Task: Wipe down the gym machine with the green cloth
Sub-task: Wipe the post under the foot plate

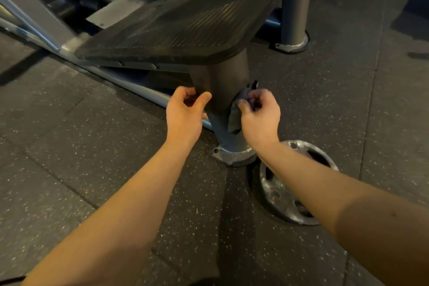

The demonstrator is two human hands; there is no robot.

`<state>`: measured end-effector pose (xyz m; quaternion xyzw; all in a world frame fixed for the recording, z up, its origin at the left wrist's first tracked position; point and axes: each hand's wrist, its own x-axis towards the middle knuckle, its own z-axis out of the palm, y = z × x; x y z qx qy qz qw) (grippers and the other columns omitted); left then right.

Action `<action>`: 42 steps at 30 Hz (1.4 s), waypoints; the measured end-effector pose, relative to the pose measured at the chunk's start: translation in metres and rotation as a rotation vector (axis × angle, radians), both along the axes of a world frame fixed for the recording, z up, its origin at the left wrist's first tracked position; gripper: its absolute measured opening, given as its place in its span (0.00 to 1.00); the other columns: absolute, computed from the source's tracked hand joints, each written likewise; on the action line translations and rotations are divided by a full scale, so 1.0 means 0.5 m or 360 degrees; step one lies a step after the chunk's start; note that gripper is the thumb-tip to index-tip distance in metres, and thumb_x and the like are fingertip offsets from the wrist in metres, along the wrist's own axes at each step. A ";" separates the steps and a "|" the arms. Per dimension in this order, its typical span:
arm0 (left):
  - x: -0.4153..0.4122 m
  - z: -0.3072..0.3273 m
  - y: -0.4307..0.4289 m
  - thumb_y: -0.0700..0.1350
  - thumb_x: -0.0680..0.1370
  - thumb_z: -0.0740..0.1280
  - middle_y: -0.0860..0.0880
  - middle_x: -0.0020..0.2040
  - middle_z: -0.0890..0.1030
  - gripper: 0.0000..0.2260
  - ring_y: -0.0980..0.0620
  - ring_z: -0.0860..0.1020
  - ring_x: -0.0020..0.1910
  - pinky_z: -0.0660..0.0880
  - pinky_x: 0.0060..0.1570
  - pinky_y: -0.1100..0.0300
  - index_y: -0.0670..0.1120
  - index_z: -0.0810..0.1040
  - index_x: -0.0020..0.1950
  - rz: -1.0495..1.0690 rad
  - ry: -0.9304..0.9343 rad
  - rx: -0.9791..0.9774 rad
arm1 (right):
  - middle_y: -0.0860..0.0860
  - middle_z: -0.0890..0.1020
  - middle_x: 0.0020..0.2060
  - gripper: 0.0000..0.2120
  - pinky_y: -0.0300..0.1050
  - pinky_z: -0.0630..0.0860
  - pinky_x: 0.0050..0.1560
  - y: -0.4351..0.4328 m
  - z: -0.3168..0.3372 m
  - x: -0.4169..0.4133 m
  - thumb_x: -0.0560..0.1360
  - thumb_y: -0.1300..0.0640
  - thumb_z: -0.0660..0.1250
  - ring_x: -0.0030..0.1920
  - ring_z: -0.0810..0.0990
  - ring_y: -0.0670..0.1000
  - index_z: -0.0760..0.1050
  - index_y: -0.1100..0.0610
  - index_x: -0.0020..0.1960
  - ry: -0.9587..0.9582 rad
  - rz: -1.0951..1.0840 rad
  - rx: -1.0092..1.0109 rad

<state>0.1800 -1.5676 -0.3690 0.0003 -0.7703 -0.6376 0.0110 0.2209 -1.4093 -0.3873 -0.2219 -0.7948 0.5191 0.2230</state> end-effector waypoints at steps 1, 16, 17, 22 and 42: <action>0.000 0.000 0.000 0.48 0.79 0.73 0.54 0.50 0.82 0.08 0.61 0.82 0.46 0.84 0.47 0.56 0.51 0.78 0.56 -0.0001 0.0002 -0.0011 | 0.52 0.78 0.47 0.08 0.39 0.75 0.48 -0.007 -0.014 0.009 0.76 0.60 0.72 0.46 0.78 0.48 0.75 0.54 0.50 -0.0024 0.0016 -0.0013; -0.009 -0.005 -0.012 0.50 0.78 0.74 0.52 0.49 0.83 0.08 0.54 0.83 0.50 0.82 0.53 0.46 0.52 0.78 0.54 -0.0053 0.0014 -0.0059 | 0.50 0.72 0.51 0.14 0.24 0.68 0.47 -0.071 0.087 -0.007 0.73 0.58 0.77 0.44 0.72 0.35 0.73 0.54 0.51 0.0088 0.0026 0.0014; -0.009 -0.007 -0.011 0.50 0.78 0.74 0.52 0.49 0.83 0.08 0.54 0.83 0.50 0.82 0.54 0.47 0.52 0.78 0.54 -0.0050 0.0008 -0.0067 | 0.50 0.72 0.50 0.14 0.24 0.68 0.45 -0.074 0.066 -0.004 0.72 0.58 0.77 0.43 0.72 0.37 0.72 0.54 0.50 0.0008 0.0000 0.0015; -0.007 -0.018 -0.001 0.50 0.78 0.73 0.52 0.51 0.83 0.10 0.55 0.83 0.50 0.82 0.55 0.50 0.50 0.78 0.56 0.0013 -0.0020 -0.0031 | 0.52 0.76 0.44 0.16 0.40 0.68 0.42 -0.087 -0.101 0.014 0.71 0.58 0.78 0.42 0.75 0.50 0.69 0.53 0.41 -0.0506 -0.0211 -0.0191; -0.008 -0.046 -0.007 0.51 0.78 0.73 0.52 0.47 0.83 0.09 0.54 0.83 0.45 0.83 0.50 0.48 0.49 0.79 0.55 -0.0013 -0.0076 -0.0034 | 0.49 0.76 0.39 0.16 0.42 0.69 0.41 -0.057 -0.102 0.034 0.72 0.60 0.77 0.40 0.75 0.48 0.69 0.53 0.40 -0.0555 -0.0115 -0.0204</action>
